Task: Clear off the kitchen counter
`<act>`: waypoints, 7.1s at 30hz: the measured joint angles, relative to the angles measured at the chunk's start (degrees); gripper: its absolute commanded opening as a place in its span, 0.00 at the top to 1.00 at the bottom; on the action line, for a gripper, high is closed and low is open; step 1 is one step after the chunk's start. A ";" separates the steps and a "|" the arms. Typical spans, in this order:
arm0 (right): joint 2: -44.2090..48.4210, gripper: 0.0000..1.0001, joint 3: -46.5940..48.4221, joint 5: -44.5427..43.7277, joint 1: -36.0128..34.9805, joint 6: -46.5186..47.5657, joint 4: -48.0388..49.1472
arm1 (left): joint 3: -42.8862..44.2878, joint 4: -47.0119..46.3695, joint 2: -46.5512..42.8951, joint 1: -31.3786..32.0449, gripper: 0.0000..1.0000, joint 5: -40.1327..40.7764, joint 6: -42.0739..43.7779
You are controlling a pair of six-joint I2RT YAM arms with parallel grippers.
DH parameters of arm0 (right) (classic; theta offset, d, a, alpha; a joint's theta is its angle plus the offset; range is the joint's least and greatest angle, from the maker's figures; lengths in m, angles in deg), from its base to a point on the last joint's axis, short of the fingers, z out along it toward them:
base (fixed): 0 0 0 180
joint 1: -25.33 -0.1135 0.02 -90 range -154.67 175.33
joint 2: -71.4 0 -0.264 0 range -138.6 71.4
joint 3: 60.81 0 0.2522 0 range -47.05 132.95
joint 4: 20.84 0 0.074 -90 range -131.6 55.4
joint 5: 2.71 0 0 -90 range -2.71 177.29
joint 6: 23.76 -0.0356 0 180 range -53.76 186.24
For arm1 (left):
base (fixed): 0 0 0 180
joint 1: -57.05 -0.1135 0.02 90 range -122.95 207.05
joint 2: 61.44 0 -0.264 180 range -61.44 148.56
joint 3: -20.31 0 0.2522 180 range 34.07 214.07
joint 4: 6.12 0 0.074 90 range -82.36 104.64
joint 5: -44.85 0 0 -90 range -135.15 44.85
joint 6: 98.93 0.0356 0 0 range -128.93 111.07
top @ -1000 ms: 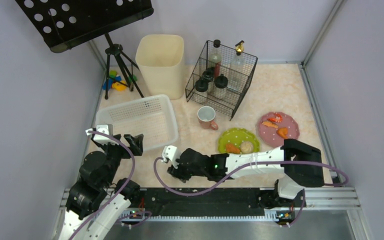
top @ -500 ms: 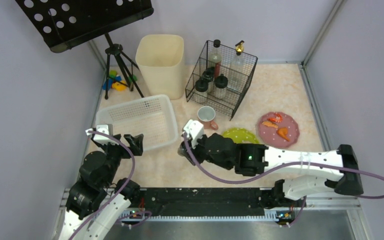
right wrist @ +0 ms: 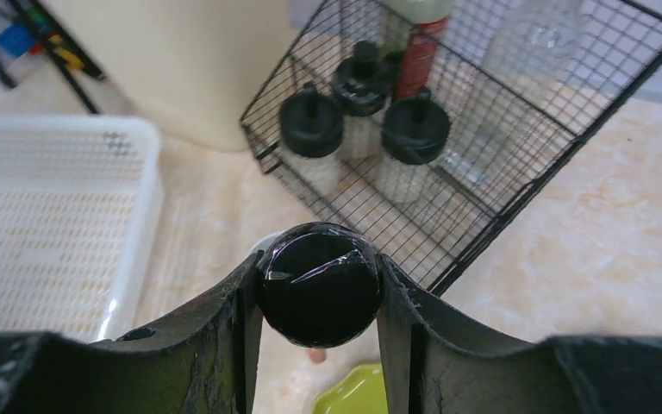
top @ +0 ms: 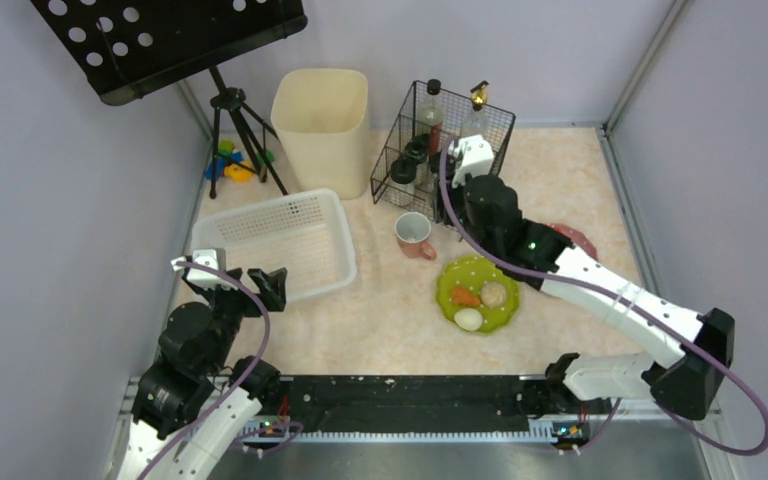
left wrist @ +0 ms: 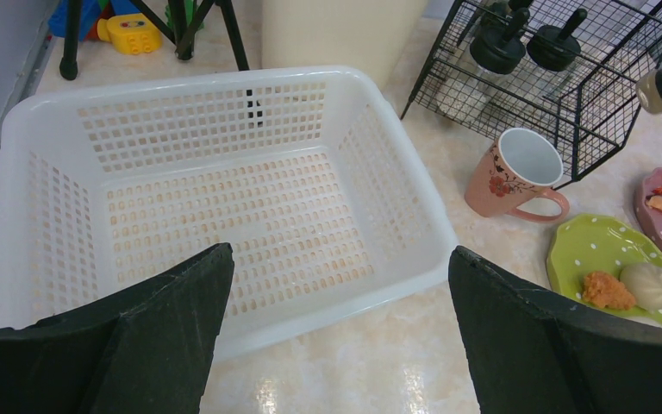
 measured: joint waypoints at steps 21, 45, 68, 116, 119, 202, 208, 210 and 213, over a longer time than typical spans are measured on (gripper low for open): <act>-28.02 0.92 12.35 -1.01 12.41 -4.26 7.45 | -0.13 -0.02 -0.92 0.07 0.01 -1.07 0.00; -35.60 0.37 13.88 0.13 15.02 -8.87 7.39 | -0.26 -0.02 -1.66 0.42 0.01 -1.07 0.00; -17.42 0.29 9.07 -2.49 15.26 -7.69 5.31 | -0.28 -0.02 -1.66 0.42 0.01 -1.05 0.00; -32.17 1.00 9.35 0.09 30.82 -22.62 2.99 | -0.28 -0.02 -1.68 0.81 0.01 -1.05 0.00; -32.22 1.00 10.05 0.07 31.39 -19.98 1.42 | -0.28 -0.02 -1.68 0.81 0.01 -1.05 0.00; -35.41 0.25 48.17 29.53 30.49 -19.37 -6.62 | -0.31 -0.39 -1.68 1.01 0.01 -1.38 -0.02; -52.63 0.25 70.29 31.91 23.96 -20.44 -10.67 | -0.31 -0.37 -1.68 1.07 0.01 -0.90 -0.02; -56.57 0.25 74.44 32.30 22.91 -21.11 -9.97 | -0.31 -0.35 -1.68 1.07 0.01 -0.81 -0.02; -59.30 0.25 75.23 32.50 21.77 -21.88 -9.40 | -0.31 -0.35 -1.68 1.07 0.01 -0.81 -0.02</act>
